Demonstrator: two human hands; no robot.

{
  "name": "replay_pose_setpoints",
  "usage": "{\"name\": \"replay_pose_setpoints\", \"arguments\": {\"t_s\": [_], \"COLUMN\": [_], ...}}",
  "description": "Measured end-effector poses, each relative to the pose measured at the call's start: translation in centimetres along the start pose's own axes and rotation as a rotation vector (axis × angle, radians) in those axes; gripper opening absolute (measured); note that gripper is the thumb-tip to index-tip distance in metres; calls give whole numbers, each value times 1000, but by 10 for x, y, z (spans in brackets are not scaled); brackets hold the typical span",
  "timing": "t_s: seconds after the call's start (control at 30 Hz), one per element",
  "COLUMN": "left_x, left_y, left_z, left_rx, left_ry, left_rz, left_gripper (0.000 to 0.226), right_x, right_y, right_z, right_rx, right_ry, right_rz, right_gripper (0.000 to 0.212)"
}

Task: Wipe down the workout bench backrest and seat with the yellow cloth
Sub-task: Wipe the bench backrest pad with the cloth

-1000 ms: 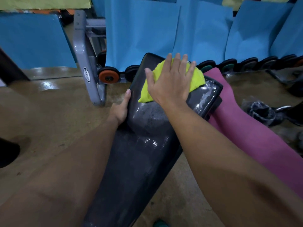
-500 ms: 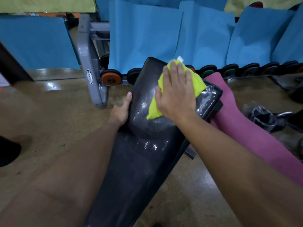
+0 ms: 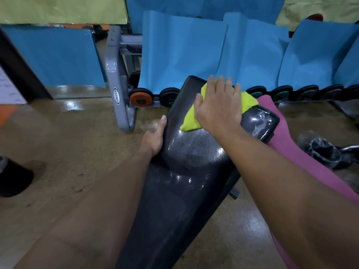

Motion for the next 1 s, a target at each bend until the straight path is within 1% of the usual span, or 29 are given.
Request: {"name": "replay_pose_setpoints", "arguments": {"t_s": [0.03,0.07,0.17,0.27,0.3,0.37,0.43,0.47,0.53,0.6,0.67,0.73,0.8,0.87,0.9,1.0], "left_x": [1,1,4,3,2,-2,-1,1,4,4,3,2,2,1,-2,-1], "left_y": [-1,-2,-2,-1,-2,-3,-4,-3,-2,-3,-3,-1,-1,-2,-4,-6], "left_z": [0,0,1,2,2,0,-1,-1,0,1,2,1,-1,-1,-1,-1], "left_rx": [4,10,7,-12,-9,0,15,22,30,28,21,26,41,41,41,48], "left_ry": [-1,-5,6,13,13,9,8,9,4,-10,-15,-26,-33,-17,-10,-12], "left_rz": [9,20,55,47,38,25,35,47,69,71,64,47,44,43,40,50], "left_gripper": [92,91,82,79,81,86,86,84,80,71,66,74,82,82,79,67], "right_x": [-5,-15,-50,-49,-43,-32,-28,-33,-53,-72,-72,-61,-55,-61,-70,-91], "right_y": [-9,-14,-9,10,11,1,-16,-20,-17,-1,14,12,-1,-8,-7,14], "right_z": [1,1,-2,2,2,2,2,1,-2,2,7,3,2,1,1,9], "right_rx": [-18,-17,32,68,71,54,13,6,31,52,66,105,91,67,59,36], "right_ry": [-4,1,31,55,45,26,11,12,31,65,77,47,25,29,57,137], "right_rz": [20,3,-150,-243,-237,-152,-41,-24,-88,-229,-306,-249,-145,-110,-149,-369], "right_gripper": [67,67,68,69,68,67,66,66,66,67,66,65,65,64,64,68]}}
Point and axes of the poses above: each hand's wrist, its own y-axis away from the middle knuckle, its own z-axis out of the palm, x = y × z, the point moved 10 cm from there along -y, towards the middle knuckle, and after that the axes turned 8 degrees about y, right-handed, at the moved point
